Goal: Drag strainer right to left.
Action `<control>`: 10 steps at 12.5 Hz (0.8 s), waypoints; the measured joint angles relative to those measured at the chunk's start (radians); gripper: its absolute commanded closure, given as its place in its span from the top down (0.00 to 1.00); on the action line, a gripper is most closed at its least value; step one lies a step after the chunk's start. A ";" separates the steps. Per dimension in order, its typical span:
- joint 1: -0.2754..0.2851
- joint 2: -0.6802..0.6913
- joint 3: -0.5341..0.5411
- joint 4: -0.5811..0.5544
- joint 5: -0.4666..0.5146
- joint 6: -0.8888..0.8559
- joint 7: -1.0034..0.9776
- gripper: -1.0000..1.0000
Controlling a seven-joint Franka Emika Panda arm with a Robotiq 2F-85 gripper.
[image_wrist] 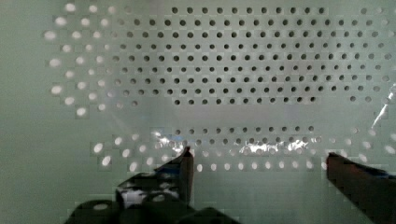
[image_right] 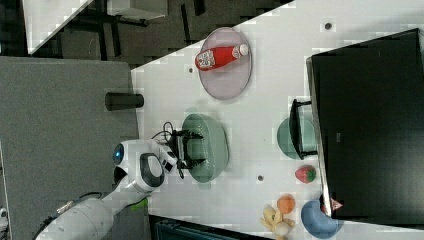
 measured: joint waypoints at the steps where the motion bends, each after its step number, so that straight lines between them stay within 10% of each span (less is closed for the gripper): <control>1: 0.005 0.002 0.002 0.012 -0.010 -0.009 0.016 1.00; 10: 0.138 0.090 -0.043 0.205 -0.008 -0.054 0.228 1.00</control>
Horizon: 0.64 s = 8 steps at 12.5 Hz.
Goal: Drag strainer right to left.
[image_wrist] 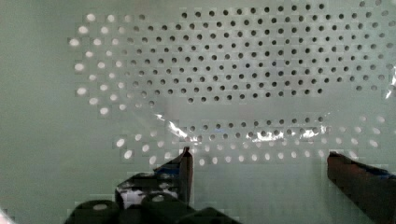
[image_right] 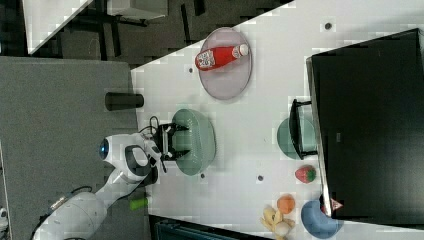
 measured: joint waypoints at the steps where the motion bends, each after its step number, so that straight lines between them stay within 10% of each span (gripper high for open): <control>1: 0.017 0.019 0.001 0.027 -0.003 -0.009 0.012 1.00; 8: 0.068 0.110 0.029 0.129 -0.016 0.009 0.056 1.00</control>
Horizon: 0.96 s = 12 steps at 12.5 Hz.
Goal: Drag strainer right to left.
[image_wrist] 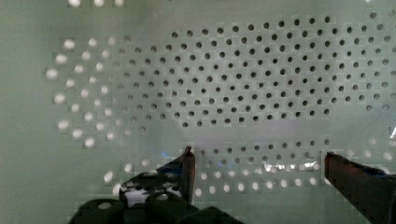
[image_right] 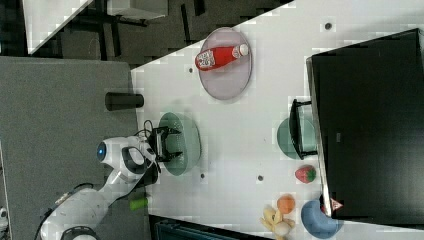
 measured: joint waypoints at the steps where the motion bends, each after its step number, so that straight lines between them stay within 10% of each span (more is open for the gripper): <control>1: 0.001 -0.005 0.001 -0.001 -0.004 -0.019 0.000 1.00; 12: -0.011 -0.538 -0.115 -0.015 -0.006 -0.686 -0.511 1.00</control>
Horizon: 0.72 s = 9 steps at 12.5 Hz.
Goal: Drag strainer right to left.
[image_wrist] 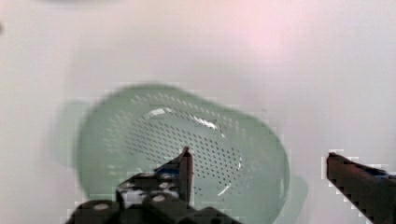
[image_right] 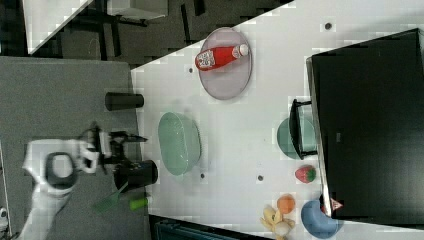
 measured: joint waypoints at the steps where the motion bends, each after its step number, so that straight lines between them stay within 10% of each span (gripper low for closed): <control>1: -0.010 -0.075 -0.036 0.004 -0.004 -0.022 -0.046 1.00; 9: -0.137 -0.358 -0.437 0.058 -0.026 -0.194 -0.543 1.00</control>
